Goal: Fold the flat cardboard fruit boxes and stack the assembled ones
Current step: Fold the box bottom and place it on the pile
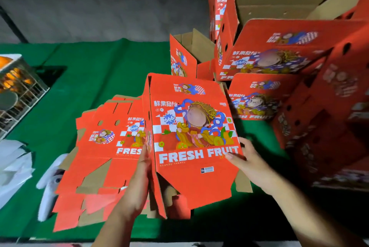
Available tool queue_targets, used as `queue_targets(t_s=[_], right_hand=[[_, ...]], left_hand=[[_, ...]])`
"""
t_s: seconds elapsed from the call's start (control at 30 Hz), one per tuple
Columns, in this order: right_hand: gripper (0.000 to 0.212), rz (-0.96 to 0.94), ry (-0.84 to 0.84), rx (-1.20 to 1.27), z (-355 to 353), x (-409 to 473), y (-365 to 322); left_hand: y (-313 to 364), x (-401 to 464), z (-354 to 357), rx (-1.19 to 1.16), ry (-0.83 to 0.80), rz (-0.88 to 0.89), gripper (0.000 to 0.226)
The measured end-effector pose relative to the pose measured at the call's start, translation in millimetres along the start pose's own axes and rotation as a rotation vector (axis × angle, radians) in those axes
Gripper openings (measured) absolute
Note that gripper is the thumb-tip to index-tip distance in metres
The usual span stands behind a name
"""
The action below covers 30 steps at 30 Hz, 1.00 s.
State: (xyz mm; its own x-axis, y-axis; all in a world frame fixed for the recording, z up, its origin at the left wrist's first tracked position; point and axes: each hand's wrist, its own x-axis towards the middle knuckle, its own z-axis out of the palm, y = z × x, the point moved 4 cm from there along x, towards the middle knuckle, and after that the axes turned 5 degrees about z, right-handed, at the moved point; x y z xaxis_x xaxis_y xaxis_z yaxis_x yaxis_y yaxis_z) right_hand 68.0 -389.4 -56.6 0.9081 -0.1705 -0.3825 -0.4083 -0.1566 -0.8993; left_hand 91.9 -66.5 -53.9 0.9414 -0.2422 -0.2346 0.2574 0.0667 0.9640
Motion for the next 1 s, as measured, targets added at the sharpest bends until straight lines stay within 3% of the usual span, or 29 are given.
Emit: queue_targets(t_s=[0.1, 0.17, 0.23, 0.3, 0.4, 0.5, 0.57, 0.6, 0.67, 0.73, 0.77, 0.83, 0.9, 1.0], right_hand=[[0.057, -0.051, -0.009, 0.038, -7.5, -14.2, 15.0], [0.057, -0.062, 0.019, 0.058, -10.2, -22.4, 17.7], [0.047, -0.087, 0.083, 0.066, -22.0, -28.8, 12.3], [0.032, -0.099, 0.135, 0.058, -42.0, -35.9, -2.2], [0.045, 0.031, -0.002, 0.291, -67.8, -43.9, -26.2], [0.052, 0.046, -0.101, 0.499, -94.9, -58.1, -47.8], [0.05, -0.055, -0.134, 0.554, -110.9, -68.4, -56.2], [0.06, -0.104, -0.171, 0.576, -119.7, -73.1, -57.1], [0.081, -0.115, -0.249, 0.419, -131.5, -83.7, -50.6], [0.104, -0.14, -0.234, -0.088, -136.8, -91.4, -39.8], [0.112, -0.151, -0.156, -0.321, -140.3, -90.7, -33.0], [0.114, -0.19, -0.014, -0.49, -146.1, -88.1, -22.6], [0.103, -0.231, 0.056, -0.471, -151.4, -88.4, -18.5], [0.065, -0.331, 0.217, -0.371, -170.5, -94.4, -32.1]], left_hand=[[4.7, -1.4, -3.8, -0.067, 0.009, 0.006, 0.05], [4.6, -8.8, 5.3, -0.006, -0.04, -0.007, 0.063], [1.2, -9.8, 14.1, -0.041, -0.059, -0.076, 0.085], [6.2, -6.9, 26.6, -0.037, -0.049, -0.137, 0.088], [23.8, 0.8, 40.8, 0.127, -0.028, -0.084, 0.072], [40.6, -13.9, 45.0, 0.3, 0.006, 0.008, 0.093], [44.2, -24.9, 50.2, 0.314, -0.04, -0.03, 0.101], [49.2, -20.6, 61.6, 0.298, -0.065, -0.054, 0.101], [56.1, -12.3, 83.5, 0.145, -0.004, -0.049, 0.076], [58.9, -16.4, 99.5, -0.027, 0.008, 0.085, 0.046], [58.8, -25.1, 106.5, -0.016, 0.003, 0.142, 0.046], [61.7, -37.6, 129.7, 0.134, -0.028, 0.207, 0.08], [56.2, -43.5, 156.1, 0.205, 0.001, 0.198, 0.109], [58.1, -44.9, 162.0, 0.221, -0.035, 0.221, 0.117]])
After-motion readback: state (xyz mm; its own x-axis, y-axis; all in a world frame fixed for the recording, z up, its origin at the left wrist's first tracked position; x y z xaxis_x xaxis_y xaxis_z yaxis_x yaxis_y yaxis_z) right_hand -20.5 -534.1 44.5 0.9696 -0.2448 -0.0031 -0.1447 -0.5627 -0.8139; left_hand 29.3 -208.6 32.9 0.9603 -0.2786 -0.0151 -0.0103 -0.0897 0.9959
